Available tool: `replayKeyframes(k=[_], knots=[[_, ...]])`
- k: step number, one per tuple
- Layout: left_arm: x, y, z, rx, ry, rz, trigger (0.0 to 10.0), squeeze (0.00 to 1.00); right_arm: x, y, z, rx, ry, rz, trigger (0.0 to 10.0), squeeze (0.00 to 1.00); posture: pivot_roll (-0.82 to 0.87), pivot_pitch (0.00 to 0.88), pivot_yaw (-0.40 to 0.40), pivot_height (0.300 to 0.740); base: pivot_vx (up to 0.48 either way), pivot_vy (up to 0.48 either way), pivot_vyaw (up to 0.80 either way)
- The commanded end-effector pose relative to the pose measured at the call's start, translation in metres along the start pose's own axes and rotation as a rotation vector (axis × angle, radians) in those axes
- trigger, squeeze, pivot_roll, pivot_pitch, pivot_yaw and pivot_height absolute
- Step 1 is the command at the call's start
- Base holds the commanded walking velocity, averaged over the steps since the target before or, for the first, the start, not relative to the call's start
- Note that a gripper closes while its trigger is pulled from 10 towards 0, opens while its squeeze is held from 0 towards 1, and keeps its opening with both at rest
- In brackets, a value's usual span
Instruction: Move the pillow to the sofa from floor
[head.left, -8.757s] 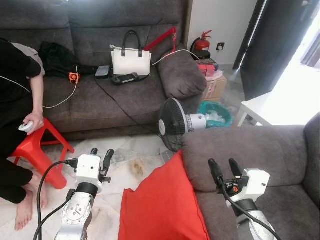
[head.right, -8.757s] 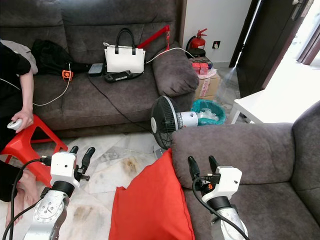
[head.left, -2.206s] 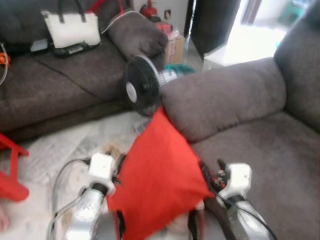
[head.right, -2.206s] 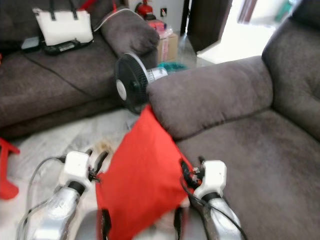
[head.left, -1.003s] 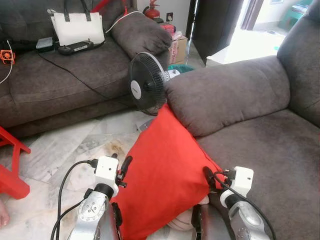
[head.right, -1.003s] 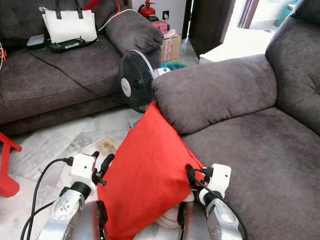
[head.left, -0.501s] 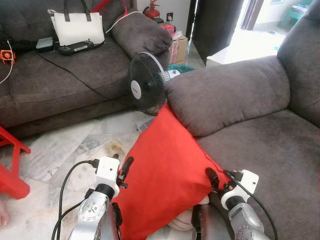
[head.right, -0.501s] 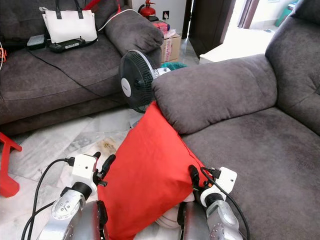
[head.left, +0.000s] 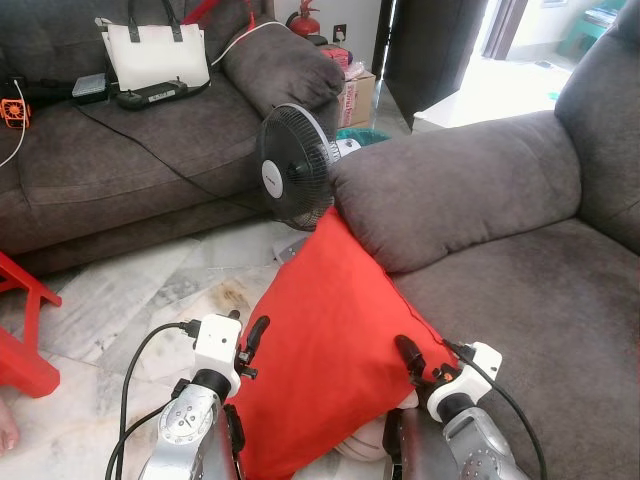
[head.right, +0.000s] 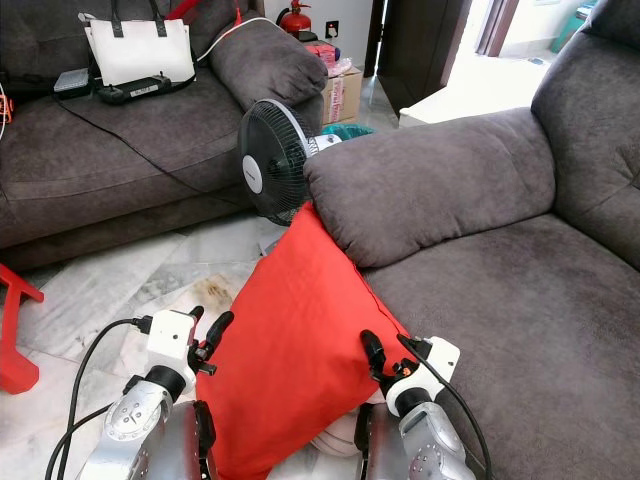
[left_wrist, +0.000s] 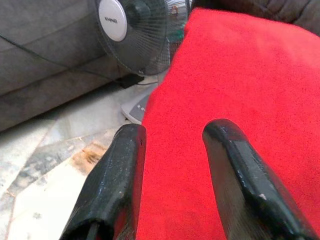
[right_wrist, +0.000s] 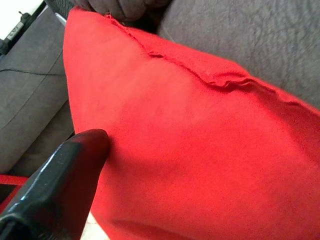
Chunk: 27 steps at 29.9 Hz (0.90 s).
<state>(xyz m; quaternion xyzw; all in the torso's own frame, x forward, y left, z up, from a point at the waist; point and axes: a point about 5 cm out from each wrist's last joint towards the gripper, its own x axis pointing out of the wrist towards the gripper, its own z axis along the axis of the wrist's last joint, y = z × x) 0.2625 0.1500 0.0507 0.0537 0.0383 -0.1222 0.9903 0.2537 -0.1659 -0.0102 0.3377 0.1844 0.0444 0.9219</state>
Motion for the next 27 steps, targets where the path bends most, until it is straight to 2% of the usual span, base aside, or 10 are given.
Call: replayKeyframes(k=[1, 12, 13, 14, 15, 16, 17, 27], knots=[[0.000, -0.003, -0.002, 0.003, 0.015, -0.018, 10.0, 0.00, -0.001, 0.000, -0.001, 0.015, -0.005, 0.007, 10.0, 0.00, 0.06, 0.040, -0.047, 0.518, 0.000, 0.000, 0.00], [0.001, -0.004, -0.002, 0.001, 0.009, -0.015, 10.0, 0.00, 0.003, 0.010, 0.006, 0.066, -0.096, 0.073, 10.0, 0.00, 0.06, 0.041, -0.048, 0.518, 0.000, 0.000, 0.00], [0.001, -0.004, -0.002, 0.001, 0.009, -0.015, 10.0, 0.00, 0.003, 0.010, 0.006, 0.065, -0.097, 0.076, 9.3, 0.00, 0.06, 0.041, -0.048, 0.518, 0.000, 0.000, 0.00], [0.001, -0.004, -0.002, 0.000, 0.010, -0.015, 10.0, 0.00, 0.003, 0.011, 0.006, 0.066, -0.098, 0.078, 4.9, 0.00, 0.06, 0.042, -0.047, 0.518, 0.000, 0.000, 0.00], [0.001, -0.004, -0.002, 0.000, 0.010, -0.015, 10.0, 0.00, 0.003, 0.011, 0.006, 0.067, -0.100, 0.080, 1.1, 0.00, 0.06, 0.042, -0.047, 0.518, 0.000, 0.000, 0.00], [0.001, -0.004, -0.002, 0.000, 0.010, -0.015, 10.0, 0.00, 0.003, 0.011, 0.006, 0.067, -0.100, 0.080, 1.1, 0.00, 0.06, 0.042, -0.047, 0.518, 0.000, 0.000, 0.00], [0.001, -0.004, -0.002, 0.000, 0.011, -0.015, 10.0, 0.00, 0.003, 0.011, 0.006, 0.067, -0.100, 0.084, 0.0, 0.00, 0.06, 0.042, -0.047, 0.518, 0.000, 0.000, 0.00], [0.002, -0.004, -0.003, 0.002, 0.016, -0.018, 10.0, 0.00, 0.002, 0.015, 0.007, 0.077, -0.126, 0.125, 0.0, 0.00, 0.06, 0.045, -0.046, 0.518, 0.000, 0.000, 0.00]])
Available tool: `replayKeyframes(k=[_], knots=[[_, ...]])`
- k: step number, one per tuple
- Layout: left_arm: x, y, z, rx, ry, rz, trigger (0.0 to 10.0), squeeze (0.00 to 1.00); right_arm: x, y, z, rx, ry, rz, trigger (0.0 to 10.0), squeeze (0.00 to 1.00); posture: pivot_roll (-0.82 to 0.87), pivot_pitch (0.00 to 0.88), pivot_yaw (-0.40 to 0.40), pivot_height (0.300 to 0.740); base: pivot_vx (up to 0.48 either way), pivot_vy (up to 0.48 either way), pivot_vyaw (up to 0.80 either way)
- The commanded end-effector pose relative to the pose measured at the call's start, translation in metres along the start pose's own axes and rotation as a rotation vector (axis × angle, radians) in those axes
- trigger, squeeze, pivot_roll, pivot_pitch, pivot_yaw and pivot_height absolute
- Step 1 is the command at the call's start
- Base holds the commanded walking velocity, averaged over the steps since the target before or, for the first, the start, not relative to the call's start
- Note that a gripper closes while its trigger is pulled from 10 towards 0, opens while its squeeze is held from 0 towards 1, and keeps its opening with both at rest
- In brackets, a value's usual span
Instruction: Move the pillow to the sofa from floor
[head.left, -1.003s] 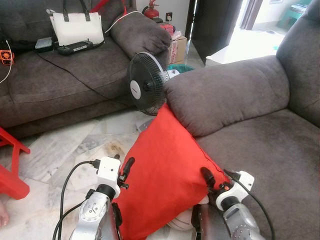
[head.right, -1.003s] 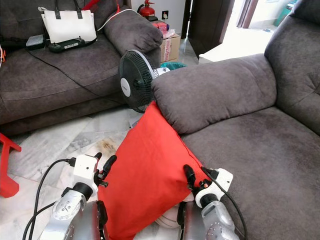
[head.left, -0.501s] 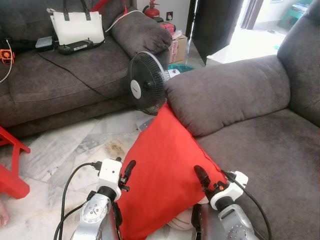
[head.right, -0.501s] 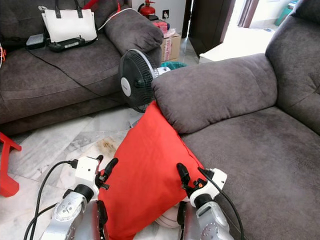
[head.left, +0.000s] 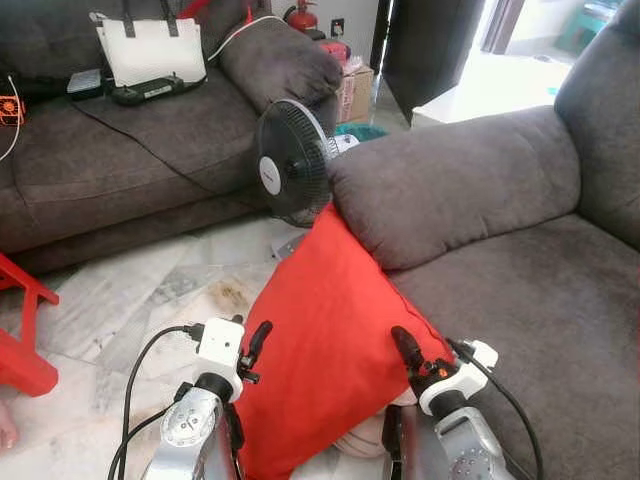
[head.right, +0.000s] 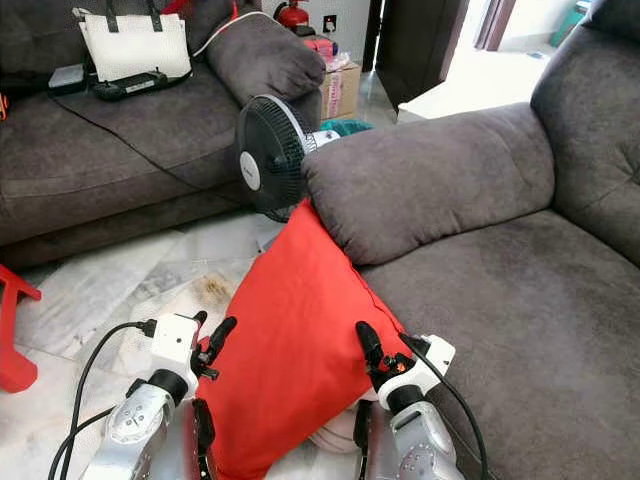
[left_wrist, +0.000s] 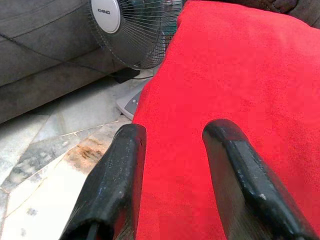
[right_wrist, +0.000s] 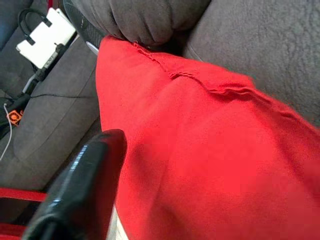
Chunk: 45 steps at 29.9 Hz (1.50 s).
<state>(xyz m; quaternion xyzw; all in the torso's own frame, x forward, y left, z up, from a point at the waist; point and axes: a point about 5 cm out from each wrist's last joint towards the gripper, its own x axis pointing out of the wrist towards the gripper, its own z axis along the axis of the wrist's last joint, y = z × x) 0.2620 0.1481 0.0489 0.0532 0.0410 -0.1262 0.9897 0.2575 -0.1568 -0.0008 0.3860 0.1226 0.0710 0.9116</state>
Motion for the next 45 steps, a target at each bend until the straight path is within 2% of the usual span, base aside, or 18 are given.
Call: replayKeyframes(k=[1, 30, 45], knots=[[0.0017, -0.0022, -0.0013, 0.003, 0.011, -0.010, 10.0, 0.00, 0.0003, 0.0029, 0.0048, -0.006, -0.030, 0.023, 0.0, 0.00, 0.06, 0.045, -0.046, 0.518, 0.000, 0.000, 0.00], [0.0029, -0.0022, -0.0017, 0.002, 0.012, -0.013, 10.0, 0.00, 0.0017, 0.0096, 0.0055, -0.038, -0.031, 0.079, 0.0, 0.00, 0.05, 0.033, -0.044, 0.518, 0.000, 0.000, 0.00], [0.0061, 0.0034, 0.0002, 0.018, 0.008, -0.017, 10.0, 0.00, 0.0050, 0.0116, 0.0124, -0.087, -0.085, 0.052, 0.0, 0.00, 0.05, 0.000, -0.023, 0.518, 0.000, 0.000, 0.00]])
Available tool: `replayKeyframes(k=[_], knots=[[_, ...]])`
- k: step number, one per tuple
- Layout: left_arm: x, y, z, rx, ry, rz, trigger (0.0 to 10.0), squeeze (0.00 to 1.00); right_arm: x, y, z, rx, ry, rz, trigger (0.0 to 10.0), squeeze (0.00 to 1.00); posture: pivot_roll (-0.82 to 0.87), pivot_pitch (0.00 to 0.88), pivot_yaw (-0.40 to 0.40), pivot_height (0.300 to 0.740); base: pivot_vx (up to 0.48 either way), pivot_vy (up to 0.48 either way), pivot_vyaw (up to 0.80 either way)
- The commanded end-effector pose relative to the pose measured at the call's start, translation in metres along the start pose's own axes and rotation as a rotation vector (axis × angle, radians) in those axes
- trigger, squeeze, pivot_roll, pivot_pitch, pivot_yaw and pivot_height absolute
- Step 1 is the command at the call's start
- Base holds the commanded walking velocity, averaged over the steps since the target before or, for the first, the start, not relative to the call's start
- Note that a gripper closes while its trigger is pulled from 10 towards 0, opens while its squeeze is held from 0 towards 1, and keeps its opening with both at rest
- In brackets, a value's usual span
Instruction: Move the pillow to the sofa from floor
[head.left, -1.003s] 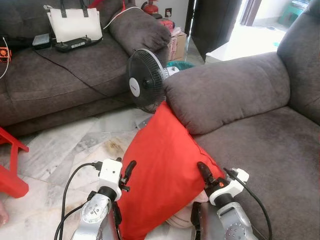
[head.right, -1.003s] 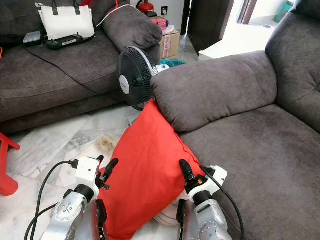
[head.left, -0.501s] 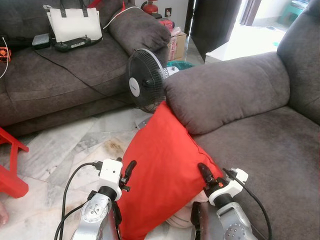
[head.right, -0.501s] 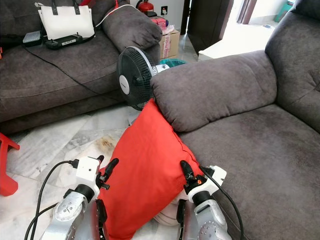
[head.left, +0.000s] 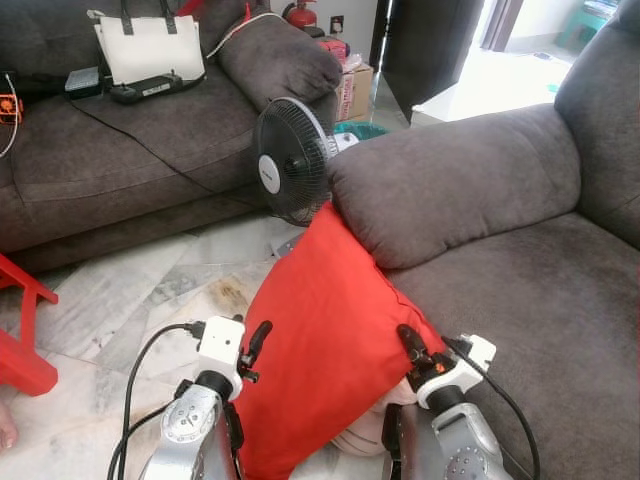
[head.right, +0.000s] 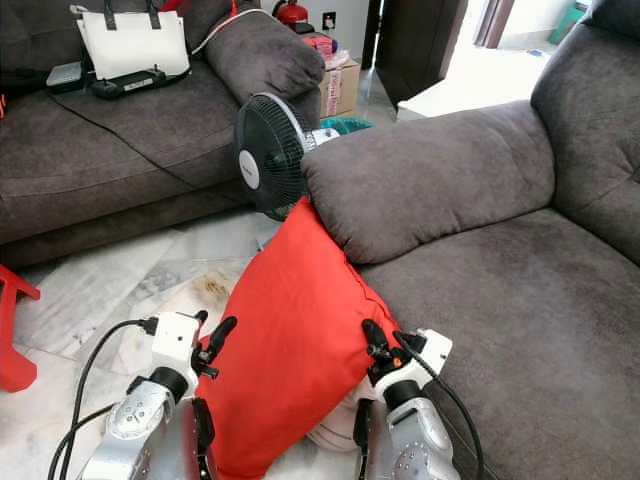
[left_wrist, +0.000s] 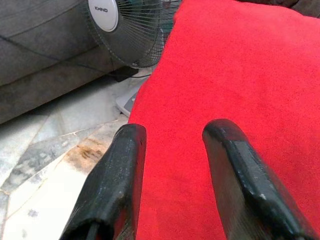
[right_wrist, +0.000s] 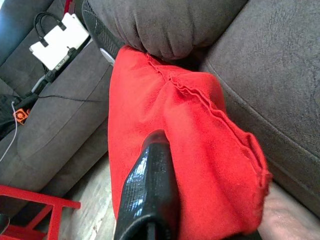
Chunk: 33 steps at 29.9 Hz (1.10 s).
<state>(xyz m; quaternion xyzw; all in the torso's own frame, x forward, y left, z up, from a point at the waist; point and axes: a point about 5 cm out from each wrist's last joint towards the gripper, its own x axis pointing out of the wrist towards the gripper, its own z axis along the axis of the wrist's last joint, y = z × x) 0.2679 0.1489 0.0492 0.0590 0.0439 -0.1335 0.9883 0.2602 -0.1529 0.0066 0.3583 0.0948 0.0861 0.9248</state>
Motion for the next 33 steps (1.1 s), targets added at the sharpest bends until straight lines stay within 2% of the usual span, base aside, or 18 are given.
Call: replayKeyframes(k=[1, 12, 13, 21, 33], knots=[[0.001, 0.001, 0.000, 0.008, 0.001, -0.005, 10.0, 0.00, 0.004, 0.003, 0.012, -0.040, -0.054, 0.006, 0.0, 0.00, 0.05, 0.000, -0.021, 0.518, 0.000, 0.000, 0.00], [0.001, 0.005, -0.001, 0.017, 0.004, -0.008, 10.0, 0.00, 0.002, 0.007, 0.020, -0.124, -0.106, -0.012, 0.0, 0.00, 0.04, 0.000, -0.010, 0.518, 0.000, 0.000, 0.00], [0.001, 0.005, 0.000, 0.017, 0.002, -0.009, 10.0, 0.00, 0.001, 0.008, 0.021, -0.135, -0.104, -0.006, 10.0, 0.00, 0.04, 0.000, -0.010, 0.518, 0.000, 0.000, 0.00], [0.003, 0.003, 0.001, 0.015, -0.001, -0.016, 10.0, 0.00, 0.000, 0.007, 0.028, -0.140, -0.151, -0.037, 10.0, 0.00, 0.04, 0.000, -0.010, 0.518, 0.000, 0.000, 0.00], [0.002, 0.000, 0.000, 0.006, -0.002, -0.012, 10.0, 0.00, 0.001, 0.010, 0.025, -0.161, -0.131, -0.029, 10.0, 0.00, 0.05, 0.005, -0.015, 0.596, 0.000, 0.000, 0.00]])
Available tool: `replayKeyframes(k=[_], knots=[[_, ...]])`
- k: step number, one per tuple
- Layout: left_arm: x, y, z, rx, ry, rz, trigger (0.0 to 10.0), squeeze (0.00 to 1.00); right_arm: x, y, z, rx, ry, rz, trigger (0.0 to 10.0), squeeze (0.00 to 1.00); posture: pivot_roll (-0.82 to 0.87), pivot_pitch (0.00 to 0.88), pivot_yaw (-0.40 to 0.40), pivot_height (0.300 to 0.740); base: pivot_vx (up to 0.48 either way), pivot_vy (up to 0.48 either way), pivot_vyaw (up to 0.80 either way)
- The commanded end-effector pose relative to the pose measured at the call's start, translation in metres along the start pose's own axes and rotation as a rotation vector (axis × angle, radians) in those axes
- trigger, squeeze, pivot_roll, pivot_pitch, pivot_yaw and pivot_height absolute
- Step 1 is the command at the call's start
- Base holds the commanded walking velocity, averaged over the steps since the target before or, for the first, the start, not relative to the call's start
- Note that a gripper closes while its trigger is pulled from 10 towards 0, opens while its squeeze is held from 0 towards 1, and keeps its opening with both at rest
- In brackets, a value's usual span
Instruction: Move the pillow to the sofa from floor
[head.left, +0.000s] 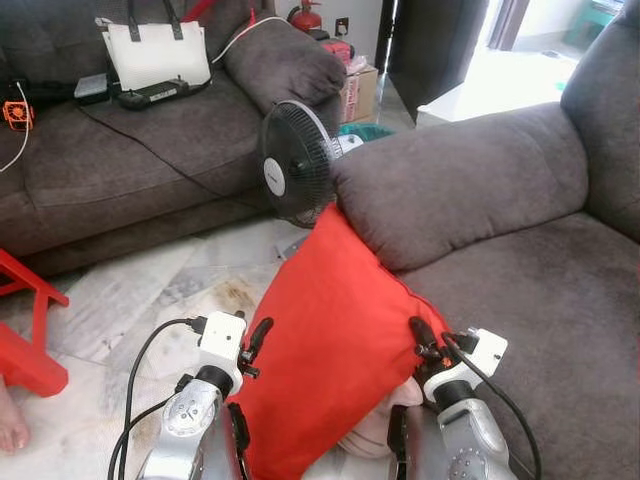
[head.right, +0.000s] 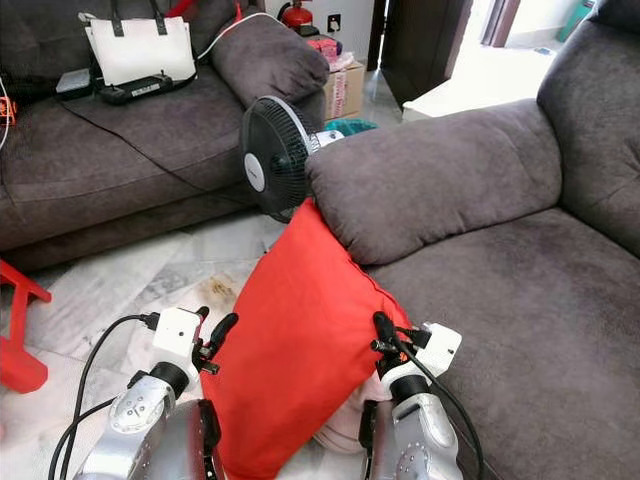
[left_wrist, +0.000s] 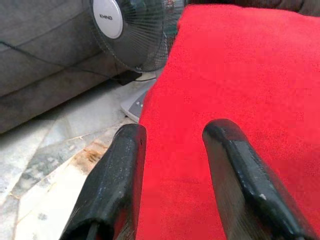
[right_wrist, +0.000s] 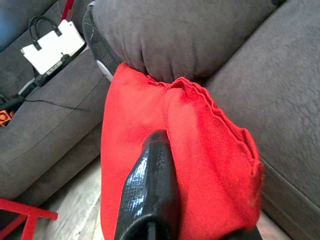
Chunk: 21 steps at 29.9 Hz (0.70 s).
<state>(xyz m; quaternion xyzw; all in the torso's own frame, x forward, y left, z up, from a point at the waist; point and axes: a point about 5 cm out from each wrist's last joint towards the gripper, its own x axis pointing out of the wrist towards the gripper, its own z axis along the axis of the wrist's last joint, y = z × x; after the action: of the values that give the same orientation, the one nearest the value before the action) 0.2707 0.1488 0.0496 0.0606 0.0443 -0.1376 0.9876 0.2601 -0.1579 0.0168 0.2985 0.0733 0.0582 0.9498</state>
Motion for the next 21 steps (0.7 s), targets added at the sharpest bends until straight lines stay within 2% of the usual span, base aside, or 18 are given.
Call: replayKeyframes(k=[1, 17, 21], knots=[[-0.0010, -0.0004, -0.0008, 0.003, -0.002, -0.003, 10.0, 0.00, 0.0042, 0.0047, 0.0151, -0.032, -0.080, 0.010, 10.0, 0.00, 0.05, 0.005, -0.015, 0.601, 0.000, 0.000, 0.00], [-0.0019, 0.0015, -0.0006, -0.006, -0.010, 0.003, 10.0, 0.00, 0.0049, 0.0045, 0.0154, -0.020, -0.080, 0.016, 10.0, 0.00, 0.05, 0.019, -0.012, 0.687, 0.000, 0.000, 0.00], [-0.0018, 0.0005, -0.0016, -0.008, -0.005, 0.000, 10.0, 0.00, 0.0048, 0.0043, 0.0150, -0.019, -0.078, 0.016, 10.0, 0.00, 0.05, 0.019, -0.013, 0.721, -0.390, 0.000, 0.00]])
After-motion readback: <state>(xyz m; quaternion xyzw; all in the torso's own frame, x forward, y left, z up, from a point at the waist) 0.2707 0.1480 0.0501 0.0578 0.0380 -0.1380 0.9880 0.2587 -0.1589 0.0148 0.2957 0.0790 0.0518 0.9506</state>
